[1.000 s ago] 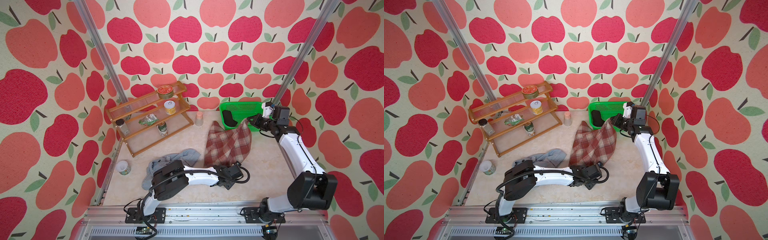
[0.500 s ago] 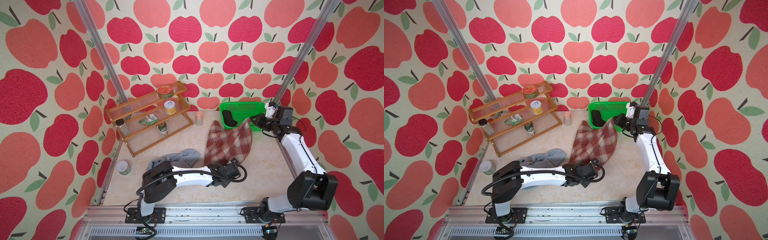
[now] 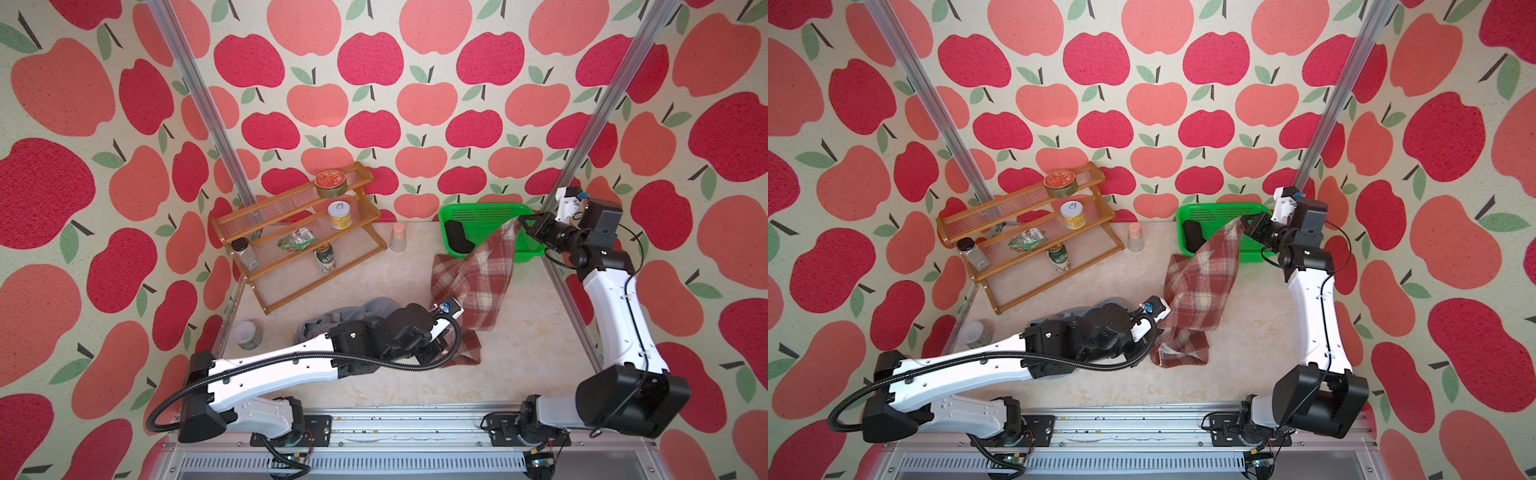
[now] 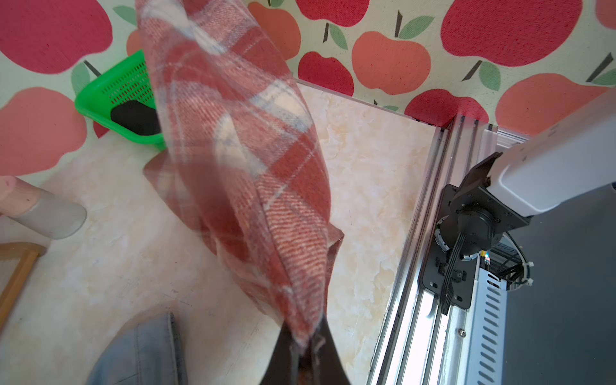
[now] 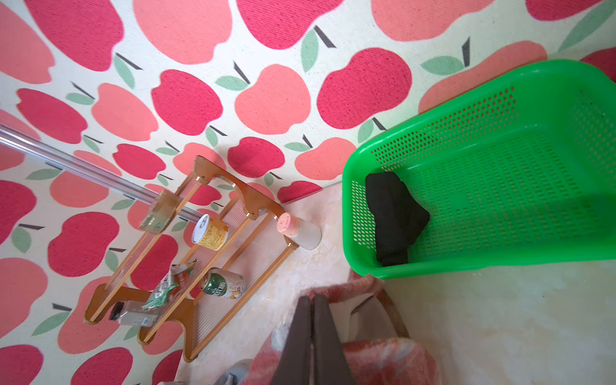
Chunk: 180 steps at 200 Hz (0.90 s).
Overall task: Roll up the skirts
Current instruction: Flatten out the skirt at the center of the board.
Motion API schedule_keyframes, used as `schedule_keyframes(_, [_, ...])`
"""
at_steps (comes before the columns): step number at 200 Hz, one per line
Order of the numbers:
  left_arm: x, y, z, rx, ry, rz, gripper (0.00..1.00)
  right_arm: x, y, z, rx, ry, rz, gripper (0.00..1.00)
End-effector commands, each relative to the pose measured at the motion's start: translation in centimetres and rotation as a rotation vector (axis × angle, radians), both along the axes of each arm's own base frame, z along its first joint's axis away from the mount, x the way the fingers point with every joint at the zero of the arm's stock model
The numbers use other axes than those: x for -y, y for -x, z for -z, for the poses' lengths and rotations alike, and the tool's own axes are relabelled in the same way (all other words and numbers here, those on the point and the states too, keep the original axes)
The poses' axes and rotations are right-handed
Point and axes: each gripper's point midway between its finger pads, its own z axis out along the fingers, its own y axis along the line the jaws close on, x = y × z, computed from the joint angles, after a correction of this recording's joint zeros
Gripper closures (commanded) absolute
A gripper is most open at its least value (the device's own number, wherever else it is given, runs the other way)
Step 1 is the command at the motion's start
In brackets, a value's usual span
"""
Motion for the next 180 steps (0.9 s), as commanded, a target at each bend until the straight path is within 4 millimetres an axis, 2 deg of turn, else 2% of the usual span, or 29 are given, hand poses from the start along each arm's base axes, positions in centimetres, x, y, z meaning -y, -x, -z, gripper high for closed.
schedule_keyframes(1, [-2.6, 0.2, -3.6, 0.114, 0.071, 0.023, 0.91, -2.5, 1.6, -5.0, 0.099, -0.069, -0.131, 1.0])
schedule_keyframes(25, [-6.5, -0.8, -6.8, 0.194, 0.129, -0.042, 0.89, -6.2, 1.9, -6.5, 0.143, -0.048, -0.244, 1.0])
schedule_keyframes(45, [-9.3, -1.8, -9.1, 0.221, 0.189, -0.082, 0.88, -9.6, 1.0, -7.1, 0.182, -0.043, -0.315, 1.0])
schedule_keyframes(59, [-10.9, -2.4, -11.0, 0.256, 0.207, -0.102, 0.88, -12.6, -0.3, -7.3, 0.197, -0.068, -0.389, 1.0])
schedule_keyframes(72, [-12.0, -2.8, -12.8, 0.312, 0.192, -0.121, 0.88, -15.7, -1.4, -8.2, 0.226, -0.1, -0.469, 1.0])
schedule_keyframes(94, [-12.7, -2.0, -16.3, 0.365, 0.188, -0.072, 0.87, -20.2, -3.4, -10.4, 0.273, -0.181, -0.582, 1.0])
schedule_keyframes(117, [-11.8, -0.2, -19.1, 0.402, 0.166, 0.043, 0.86, -23.1, -4.6, -13.0, 0.317, -0.265, -0.67, 1.0])
schedule_keyframes(142, [-8.4, 2.3, -19.9, 0.478, 0.094, 0.18, 0.86, -23.4, -5.6, -14.6, 0.34, -0.299, -0.701, 1.0])
schedule_keyframes(145, [-7.2, 2.4, -19.4, 0.47, 0.072, 0.202, 0.86, -23.2, -5.6, -14.8, 0.342, -0.298, -0.7, 1.0])
schedule_keyframes(158, [-4.4, 3.0, -18.1, 0.412, 0.048, 0.277, 0.85, -22.3, -6.0, -14.4, 0.326, -0.289, -0.689, 1.0])
schedule_keyframes(180, [0.9, 3.5, -15.1, 0.328, 0.049, 0.382, 0.84, -19.0, -6.5, -11.9, 0.278, -0.255, -0.633, 1.0])
